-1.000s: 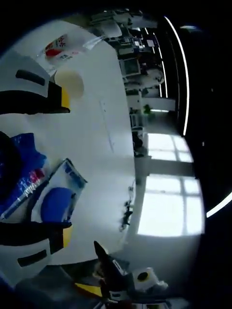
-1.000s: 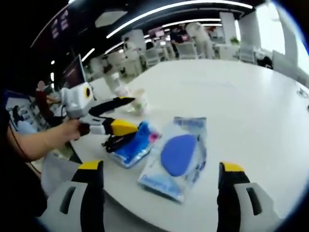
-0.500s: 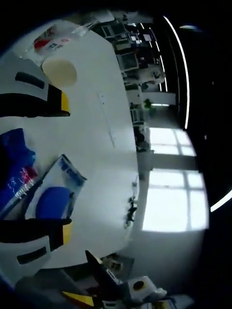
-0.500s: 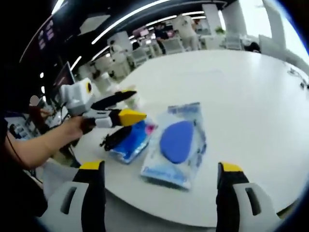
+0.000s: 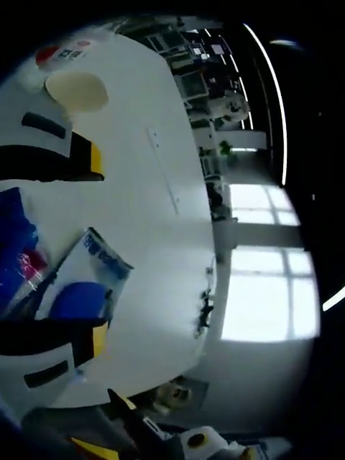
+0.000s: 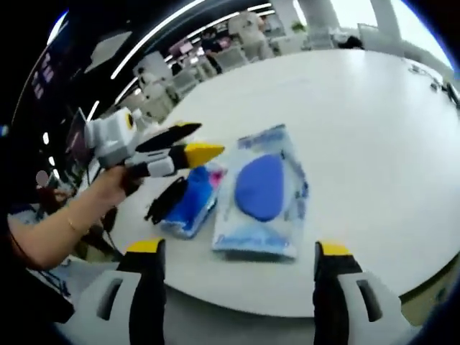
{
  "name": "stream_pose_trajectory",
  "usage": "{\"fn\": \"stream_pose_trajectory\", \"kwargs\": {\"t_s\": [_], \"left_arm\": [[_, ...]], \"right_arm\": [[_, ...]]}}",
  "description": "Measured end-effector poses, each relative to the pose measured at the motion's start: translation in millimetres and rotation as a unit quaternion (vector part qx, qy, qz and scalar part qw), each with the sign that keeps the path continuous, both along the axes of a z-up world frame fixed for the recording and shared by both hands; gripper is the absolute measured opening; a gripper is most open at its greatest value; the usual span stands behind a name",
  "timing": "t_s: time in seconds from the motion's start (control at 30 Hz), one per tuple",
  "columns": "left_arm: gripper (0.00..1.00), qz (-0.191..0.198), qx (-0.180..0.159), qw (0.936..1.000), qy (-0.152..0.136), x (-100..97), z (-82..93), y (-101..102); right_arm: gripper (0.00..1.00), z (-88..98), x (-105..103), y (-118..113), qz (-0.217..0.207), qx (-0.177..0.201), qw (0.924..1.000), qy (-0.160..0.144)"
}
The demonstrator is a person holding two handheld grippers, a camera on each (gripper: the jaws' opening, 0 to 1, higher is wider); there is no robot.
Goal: Arrange the tabletop items into an orderly group along one side of the table until the central work area is clear of visible clutter.
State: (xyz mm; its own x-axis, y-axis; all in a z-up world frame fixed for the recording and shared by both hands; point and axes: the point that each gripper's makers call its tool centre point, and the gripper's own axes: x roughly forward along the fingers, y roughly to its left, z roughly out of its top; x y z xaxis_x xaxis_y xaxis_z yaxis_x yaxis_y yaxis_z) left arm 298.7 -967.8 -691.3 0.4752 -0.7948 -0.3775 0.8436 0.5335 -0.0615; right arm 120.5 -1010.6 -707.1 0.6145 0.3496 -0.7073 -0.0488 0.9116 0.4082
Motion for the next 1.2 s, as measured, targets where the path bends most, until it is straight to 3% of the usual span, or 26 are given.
{"fn": "stream_pose_trajectory", "kwargs": {"t_s": [0.2, 0.43, 0.73, 0.87, 1.2], "left_arm": [[0.67, -0.004, 0.011, 0.9999, 0.011, 4.5, -6.5, -7.1], [0.66, -0.015, 0.032, 0.9993, 0.012, 9.7, -16.5, -19.1], [0.62, -0.019, 0.049, 0.9981, 0.033, 16.5, -29.5, -31.0], [0.60, -0.031, 0.066, 0.9967, 0.036, 18.9, -35.4, -35.6], [0.55, -0.056, 0.094, 0.9929, 0.046, 21.6, -49.8, -40.6]], "right_arm": [[0.78, -8.7, -2.5, 5.5, -0.021, 0.013, 0.9995, 0.020], [0.72, -14.9, -1.1, 6.2, -0.081, 0.047, 0.9949, 0.039], [0.63, -26.6, 2.5, 18.1, -0.093, 0.065, 0.9921, 0.055], [0.53, -33.1, 4.1, 24.6, -0.104, 0.080, 0.9896, 0.060], [0.42, -42.5, 6.4, 21.4, -0.139, 0.090, 0.9840, 0.066]]}}
